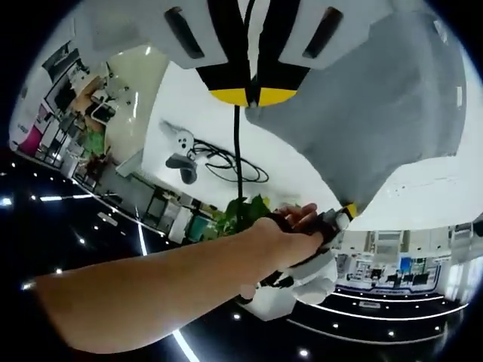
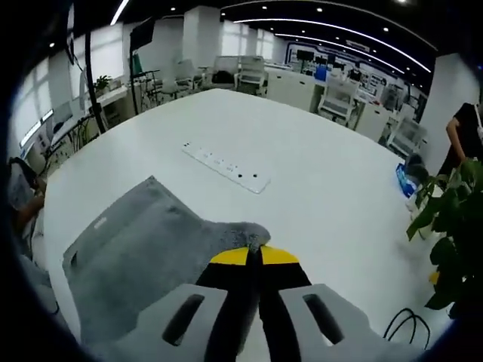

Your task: Fold the towel on the table until its edges align and the towel forms a compact rectangular stack.

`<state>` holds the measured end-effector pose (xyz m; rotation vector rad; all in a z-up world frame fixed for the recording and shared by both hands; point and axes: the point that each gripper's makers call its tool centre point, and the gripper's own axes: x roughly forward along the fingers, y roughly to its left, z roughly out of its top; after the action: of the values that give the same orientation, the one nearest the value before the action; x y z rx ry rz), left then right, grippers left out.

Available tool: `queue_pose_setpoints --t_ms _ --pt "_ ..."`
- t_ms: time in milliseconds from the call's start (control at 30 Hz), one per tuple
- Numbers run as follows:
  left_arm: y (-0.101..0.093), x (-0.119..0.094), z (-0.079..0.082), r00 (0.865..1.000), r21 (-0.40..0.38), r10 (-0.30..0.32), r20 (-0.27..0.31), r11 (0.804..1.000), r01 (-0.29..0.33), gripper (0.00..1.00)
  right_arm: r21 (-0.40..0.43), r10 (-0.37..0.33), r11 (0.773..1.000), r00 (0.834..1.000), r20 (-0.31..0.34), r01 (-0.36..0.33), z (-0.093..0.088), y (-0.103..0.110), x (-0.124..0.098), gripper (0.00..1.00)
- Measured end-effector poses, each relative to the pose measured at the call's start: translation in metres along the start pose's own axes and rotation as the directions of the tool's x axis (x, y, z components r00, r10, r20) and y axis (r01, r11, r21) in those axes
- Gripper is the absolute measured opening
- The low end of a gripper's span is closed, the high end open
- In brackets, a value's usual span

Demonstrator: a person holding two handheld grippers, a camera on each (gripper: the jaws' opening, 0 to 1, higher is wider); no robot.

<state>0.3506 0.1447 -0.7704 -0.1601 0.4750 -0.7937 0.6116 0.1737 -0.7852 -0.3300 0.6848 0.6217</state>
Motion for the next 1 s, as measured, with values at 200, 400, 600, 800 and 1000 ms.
queue_pose_setpoints --t_ms 200,400,600,800,1000 --pt "0.014 -0.024 0.019 0.997 -0.008 0.035 0.066 0.999 -0.034 0.02 0.056 -0.014 0.998 1.0 0.016 0.013 0.019 0.005 -0.006 0.0" --pt "0.029 -0.045 0.021 0.992 -0.014 0.072 0.099 0.997 -0.071 0.02 0.076 -0.016 0.997 1.0 0.015 0.015 0.033 0.017 -0.002 0.0" --pt "0.044 -0.072 0.023 0.981 -0.044 0.127 0.144 0.992 -0.122 0.02 0.125 -0.012 0.992 1.0 0.02 0.009 0.046 0.031 -0.001 0.0" --pt "0.057 -0.094 0.027 0.969 -0.045 0.17 0.177 0.985 -0.165 0.02 0.145 0.006 0.989 1.0 0.028 -0.01 0.063 0.05 0.004 0.0" --pt "0.077 -0.11 0.023 0.959 -0.064 0.216 0.182 0.976 -0.208 0.02 0.161 0.021 0.987 0.999 0.036 -0.027 0.079 0.069 0.014 0.0"
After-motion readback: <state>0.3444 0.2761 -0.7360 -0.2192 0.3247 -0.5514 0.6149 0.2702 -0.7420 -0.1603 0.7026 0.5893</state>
